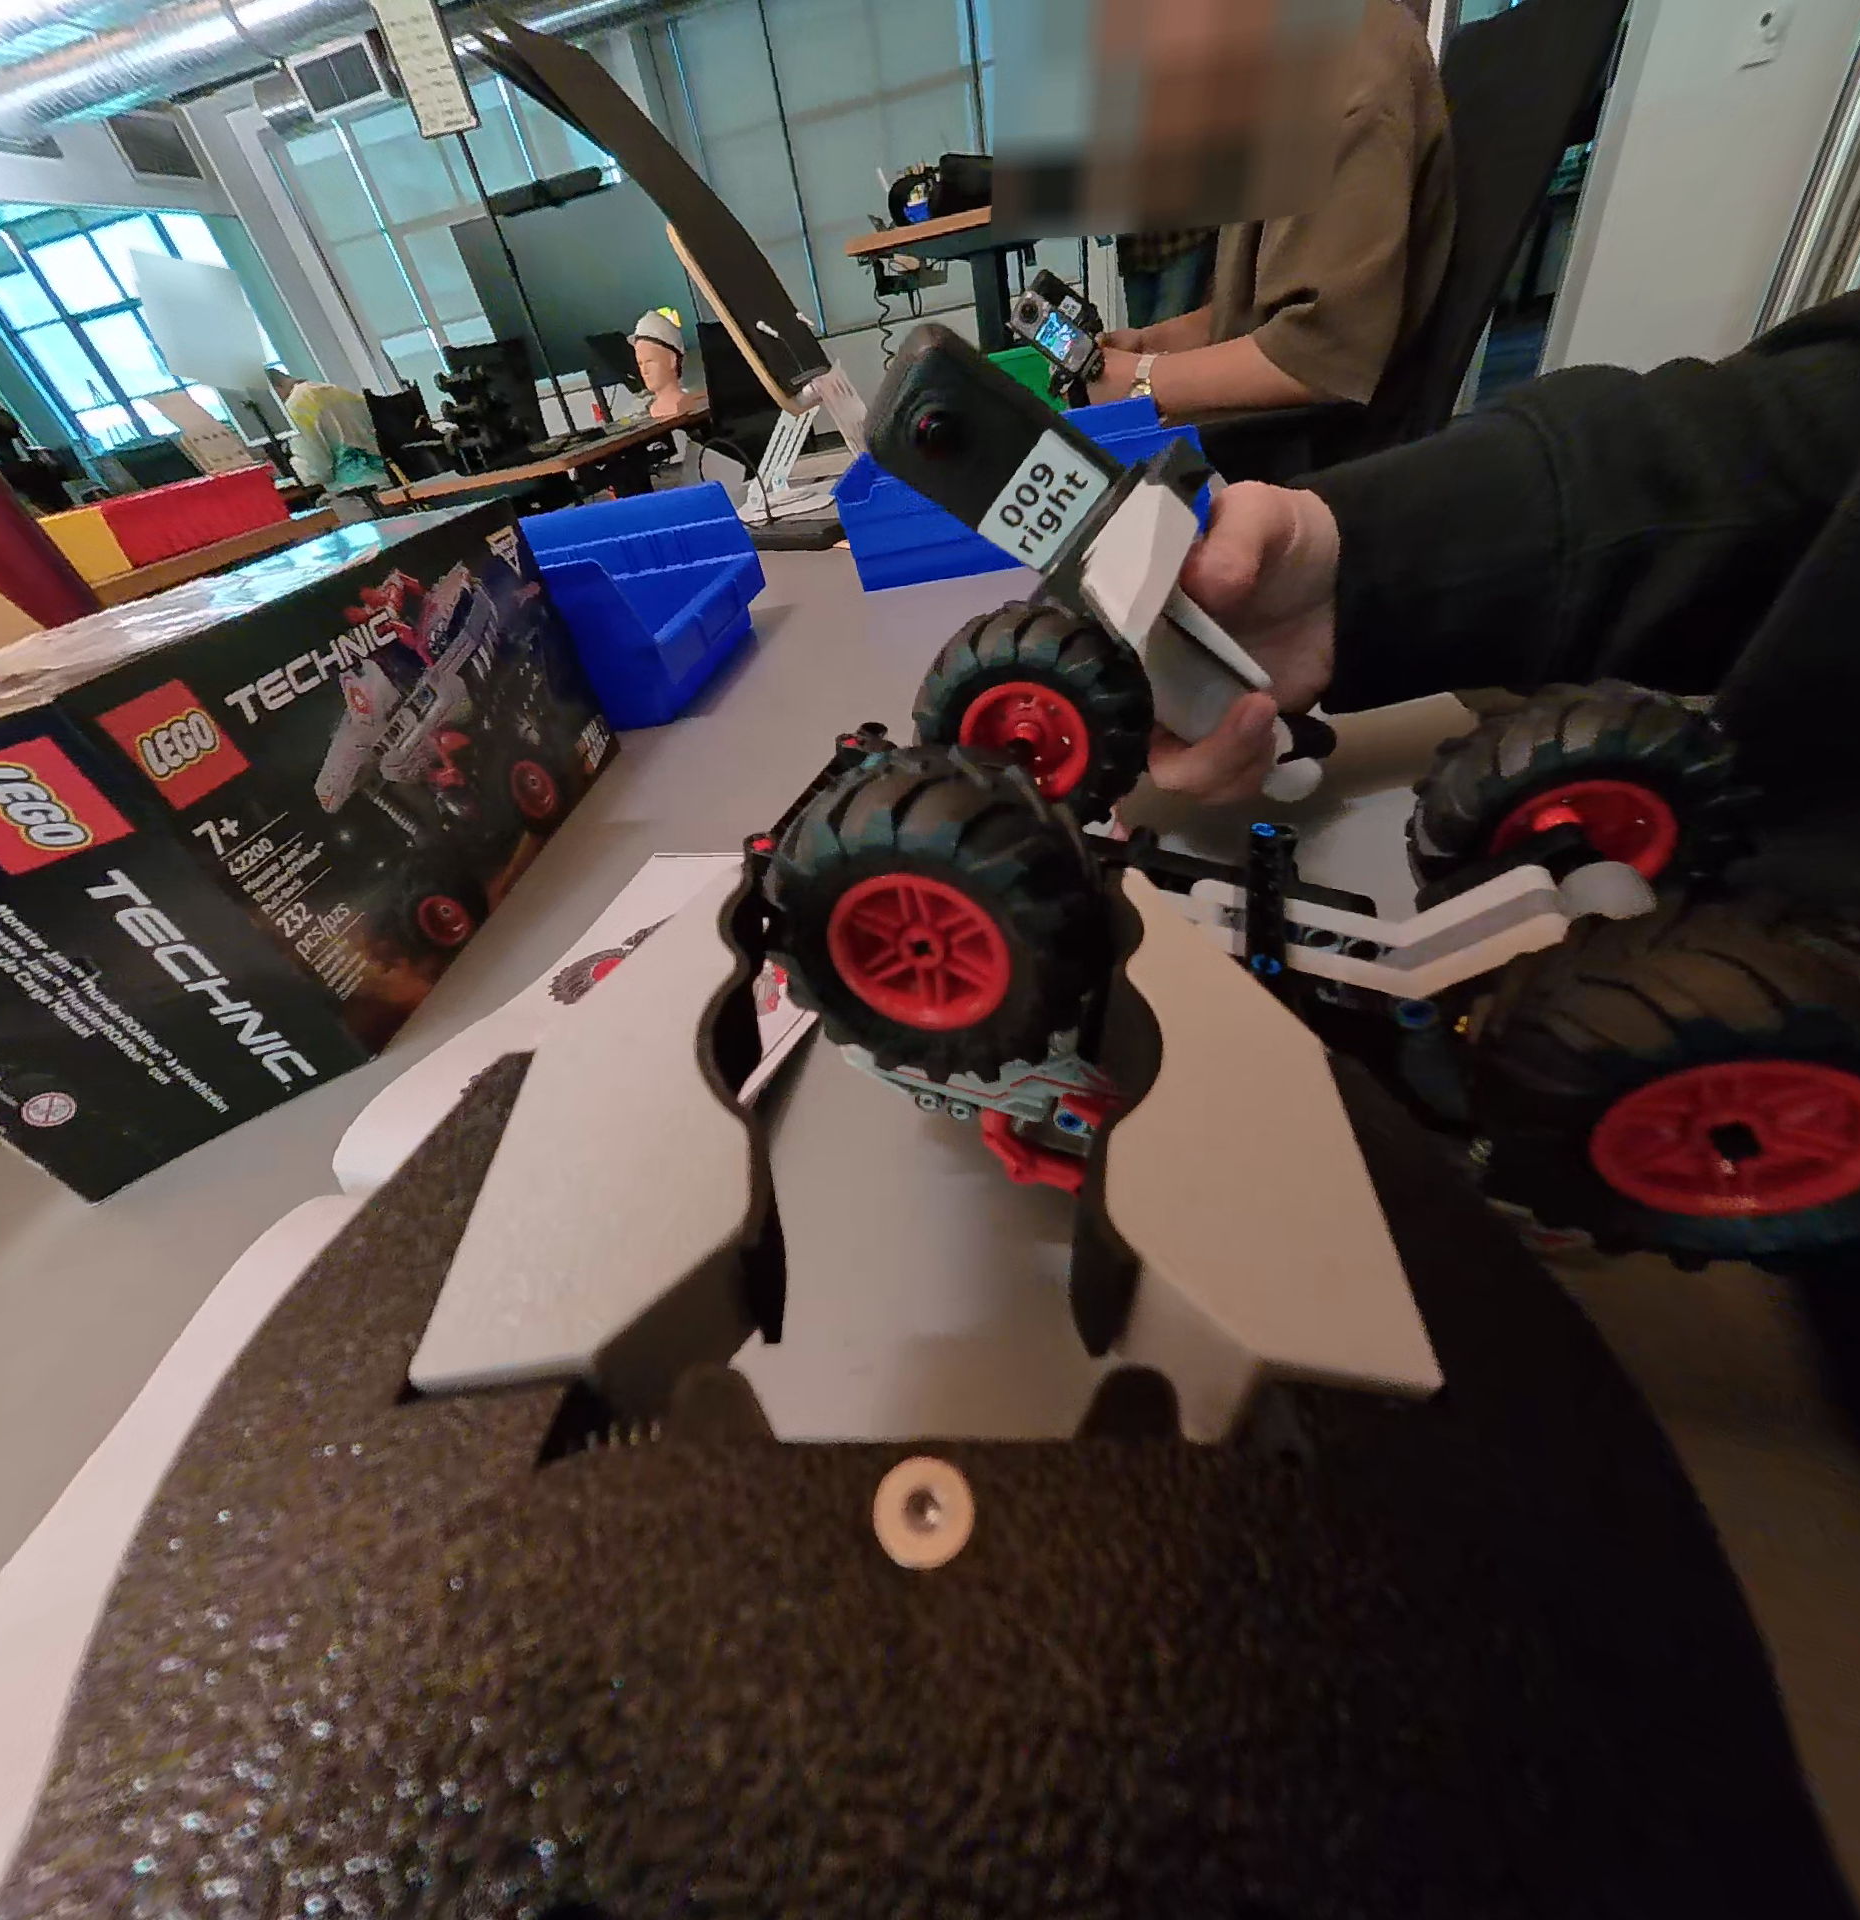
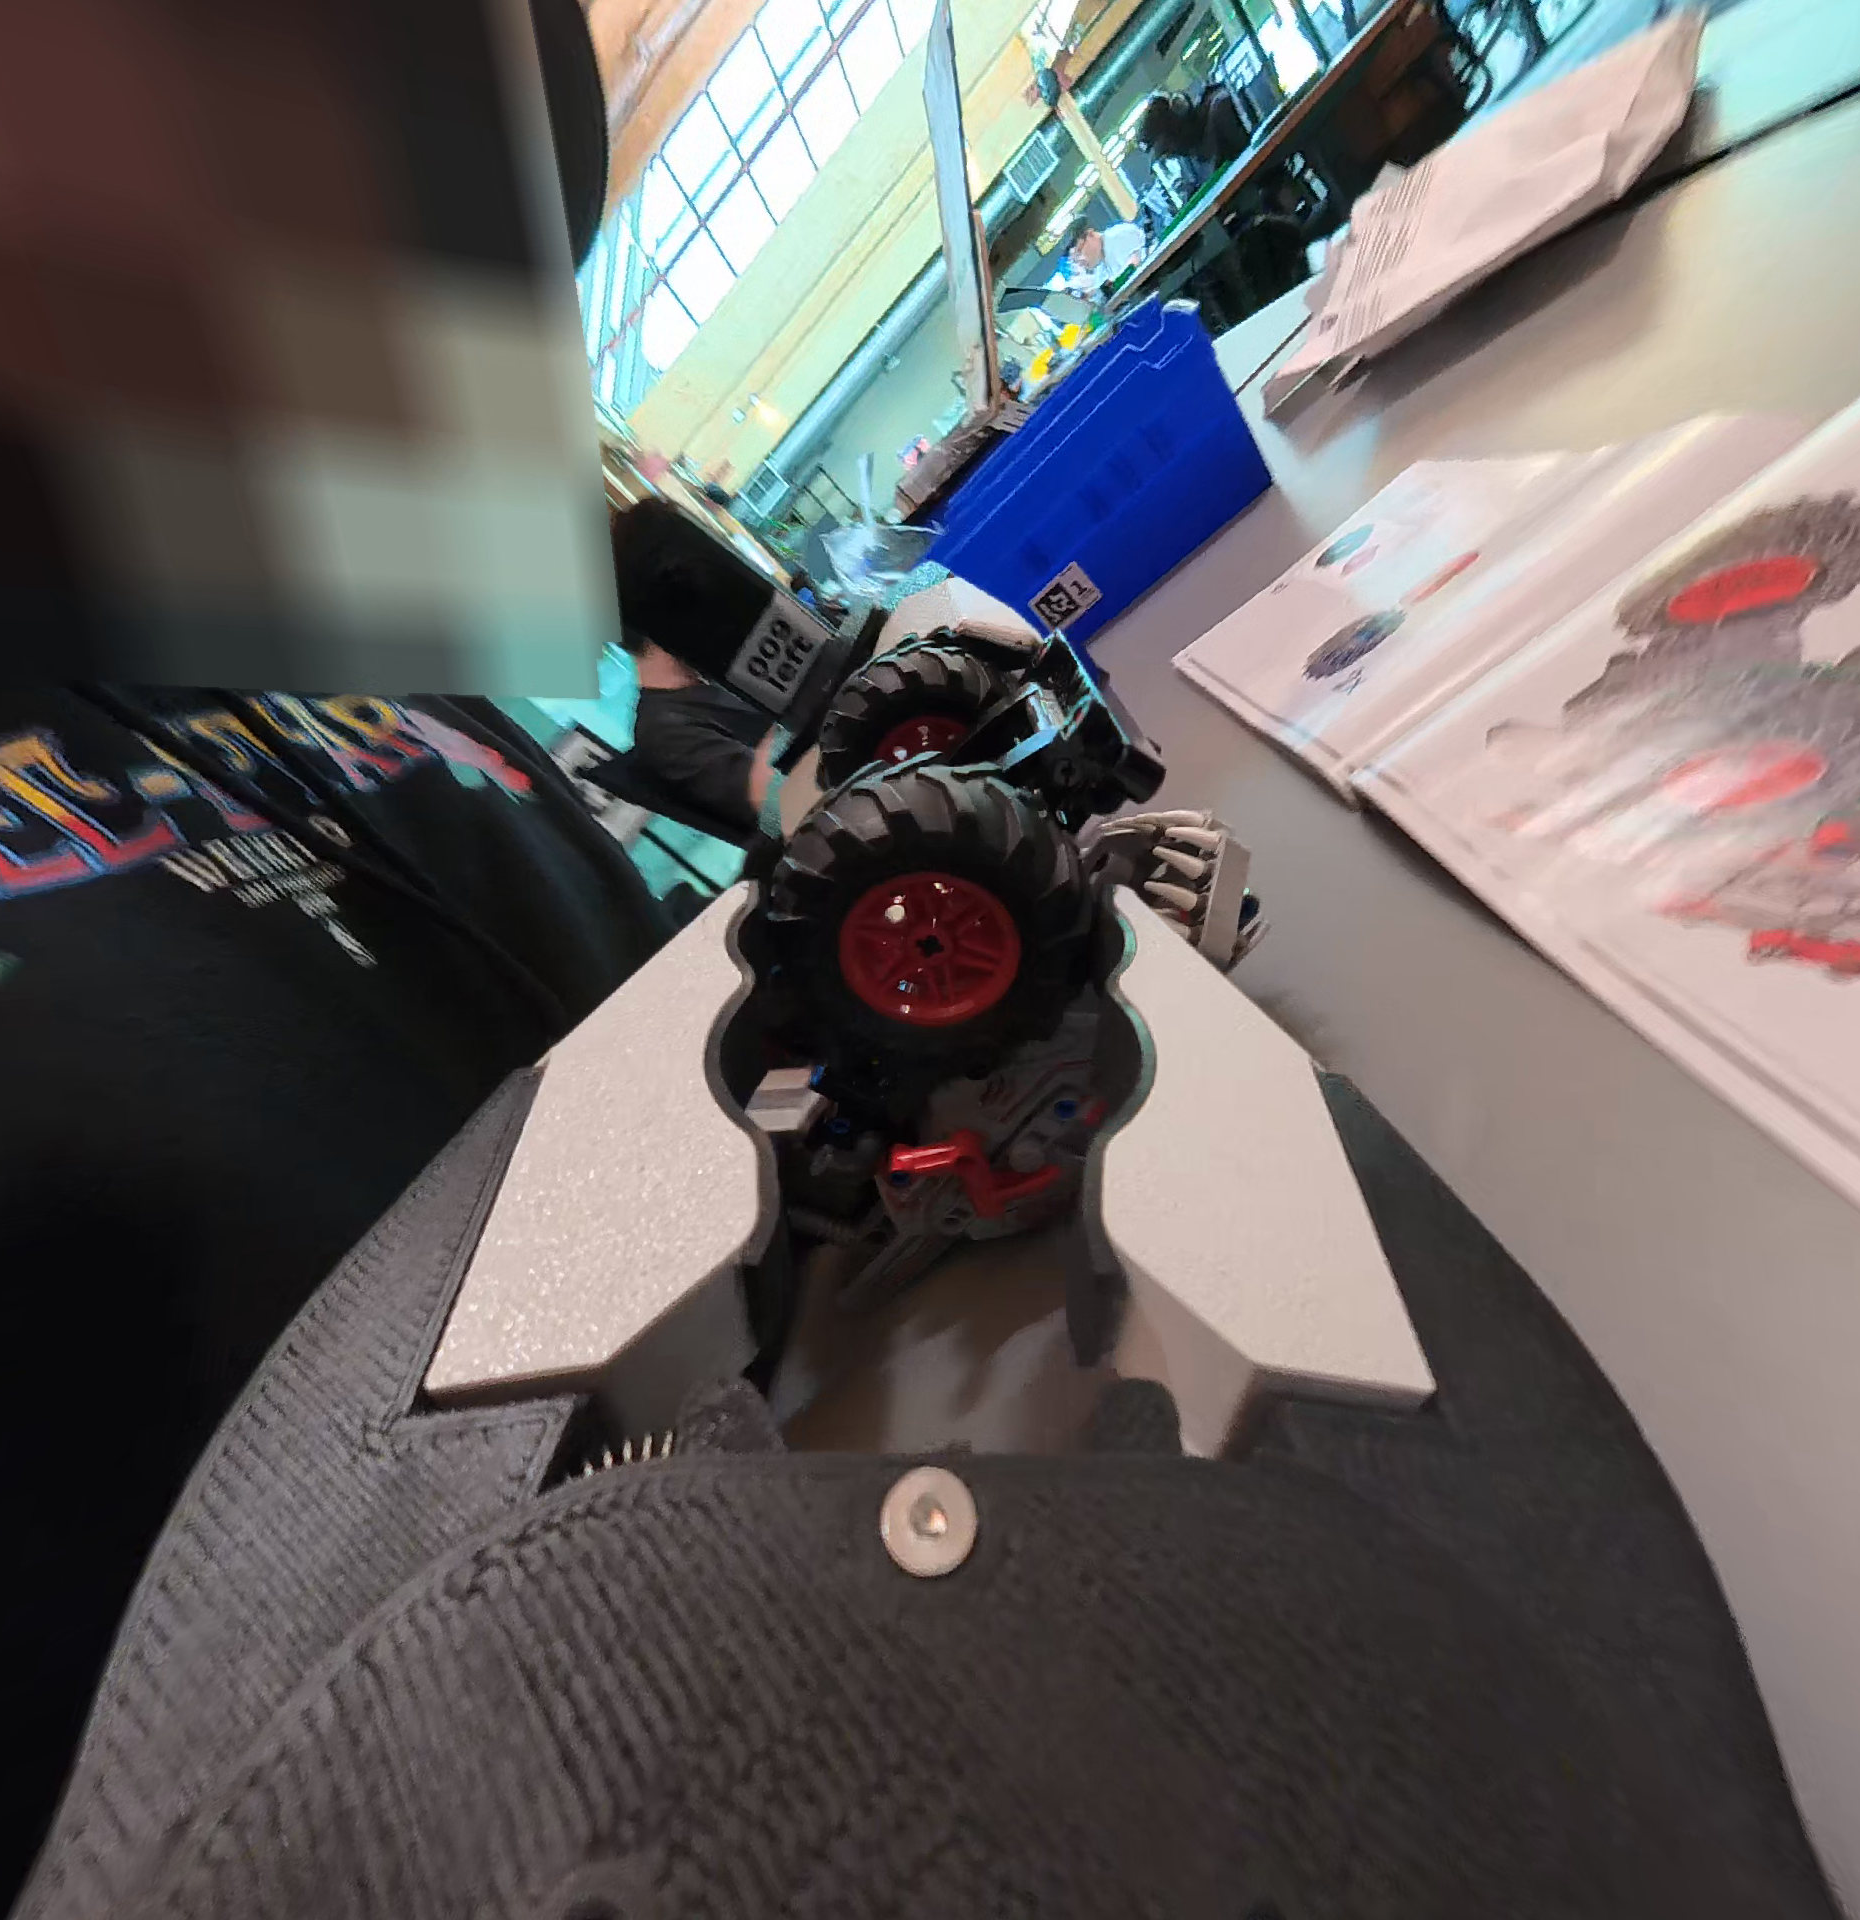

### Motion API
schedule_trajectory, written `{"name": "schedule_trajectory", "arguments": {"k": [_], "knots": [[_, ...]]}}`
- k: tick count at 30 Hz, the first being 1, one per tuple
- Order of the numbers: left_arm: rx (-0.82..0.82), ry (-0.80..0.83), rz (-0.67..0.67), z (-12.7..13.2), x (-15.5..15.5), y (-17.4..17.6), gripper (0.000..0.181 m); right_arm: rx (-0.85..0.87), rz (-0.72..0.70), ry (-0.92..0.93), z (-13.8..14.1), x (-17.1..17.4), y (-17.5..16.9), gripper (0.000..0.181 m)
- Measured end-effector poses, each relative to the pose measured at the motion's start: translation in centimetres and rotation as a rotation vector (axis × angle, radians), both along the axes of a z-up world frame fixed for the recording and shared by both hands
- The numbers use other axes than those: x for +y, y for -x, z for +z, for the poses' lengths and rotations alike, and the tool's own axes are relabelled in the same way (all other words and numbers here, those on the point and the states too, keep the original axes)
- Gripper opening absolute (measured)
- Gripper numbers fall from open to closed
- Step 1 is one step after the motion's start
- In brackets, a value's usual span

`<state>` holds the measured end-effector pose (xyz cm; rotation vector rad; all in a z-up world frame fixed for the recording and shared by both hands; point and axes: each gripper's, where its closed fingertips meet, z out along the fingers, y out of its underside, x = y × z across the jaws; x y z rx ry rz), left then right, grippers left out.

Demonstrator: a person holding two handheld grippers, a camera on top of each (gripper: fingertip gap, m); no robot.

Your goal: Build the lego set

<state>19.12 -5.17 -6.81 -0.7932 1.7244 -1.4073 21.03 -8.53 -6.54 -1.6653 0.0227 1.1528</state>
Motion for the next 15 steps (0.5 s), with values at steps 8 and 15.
{"name": "schedule_trajectory", "arguments": {"k": [8,15], "knots": [[0.057,0.050,-0.004,-0.2,0.1,0.1,0.062,-0.609,-0.086,-0.262,0.1,0.0,0.3,0.060],[0.086,0.070,0.030,-0.4,0.7,-0.2,0.063,-0.863,-0.244,-0.364,1.5,0.0,-0.8,0.049]]}}
